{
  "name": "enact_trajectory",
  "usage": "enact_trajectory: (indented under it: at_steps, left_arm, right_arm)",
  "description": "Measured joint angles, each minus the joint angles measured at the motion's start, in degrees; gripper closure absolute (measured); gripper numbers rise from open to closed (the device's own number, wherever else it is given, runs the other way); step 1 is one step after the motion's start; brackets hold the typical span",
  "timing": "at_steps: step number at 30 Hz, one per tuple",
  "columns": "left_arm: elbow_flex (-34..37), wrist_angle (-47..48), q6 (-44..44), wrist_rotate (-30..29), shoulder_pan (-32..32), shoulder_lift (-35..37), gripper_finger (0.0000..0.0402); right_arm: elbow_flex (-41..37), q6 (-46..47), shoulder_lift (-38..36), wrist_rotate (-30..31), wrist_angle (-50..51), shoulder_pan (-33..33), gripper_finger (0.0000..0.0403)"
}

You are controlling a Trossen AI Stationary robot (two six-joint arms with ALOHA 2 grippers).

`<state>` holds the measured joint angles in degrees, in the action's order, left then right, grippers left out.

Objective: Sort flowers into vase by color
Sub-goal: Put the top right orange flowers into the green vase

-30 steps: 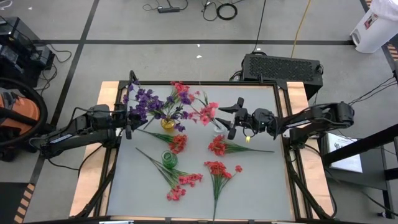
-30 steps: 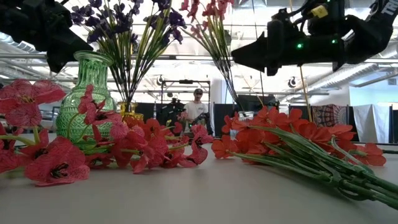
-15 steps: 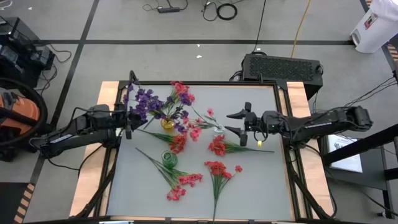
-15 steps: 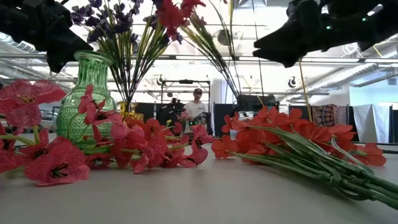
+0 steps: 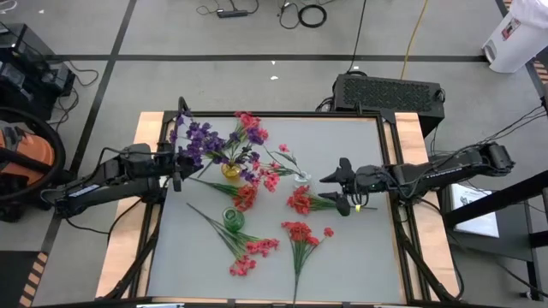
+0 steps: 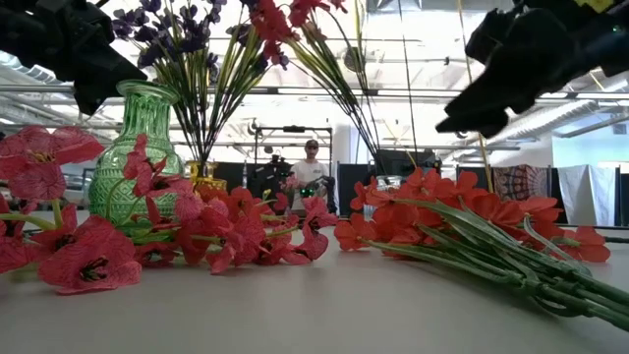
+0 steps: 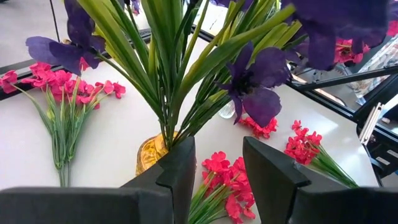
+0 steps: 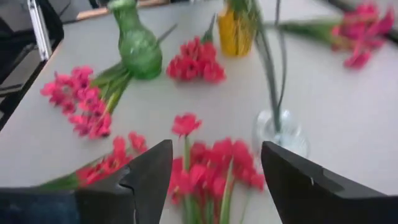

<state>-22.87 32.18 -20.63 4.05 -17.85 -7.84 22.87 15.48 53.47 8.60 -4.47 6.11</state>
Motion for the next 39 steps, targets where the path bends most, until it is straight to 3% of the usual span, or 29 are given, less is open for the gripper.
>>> enact_trajectory:
  at_steps: [9,15,27,39]
  left_arm:
    - [0.0,0.0,0.0,0.0,0.0,0.0,0.0260]
    - [0.0,0.0,0.0,0.0,0.0,0.0,0.0260]
    - [0.0,0.0,0.0,0.0,0.0,0.0,0.0260]
    - [0.0,0.0,0.0,0.0,0.0,0.0,0.0260]
  right_arm:
    - [0.0,6.3,1.2,-3.0,4.9,4.2,0.0165]
    - [0.0,9.5,6.6,-2.8,6.4,6.4,0.0165]
    - [0.0,10.7,18.5,-1.2,6.3,6.7,0.0165]
    - [0.0,10.9,21.7,0.7,6.4,6.6,0.0169]
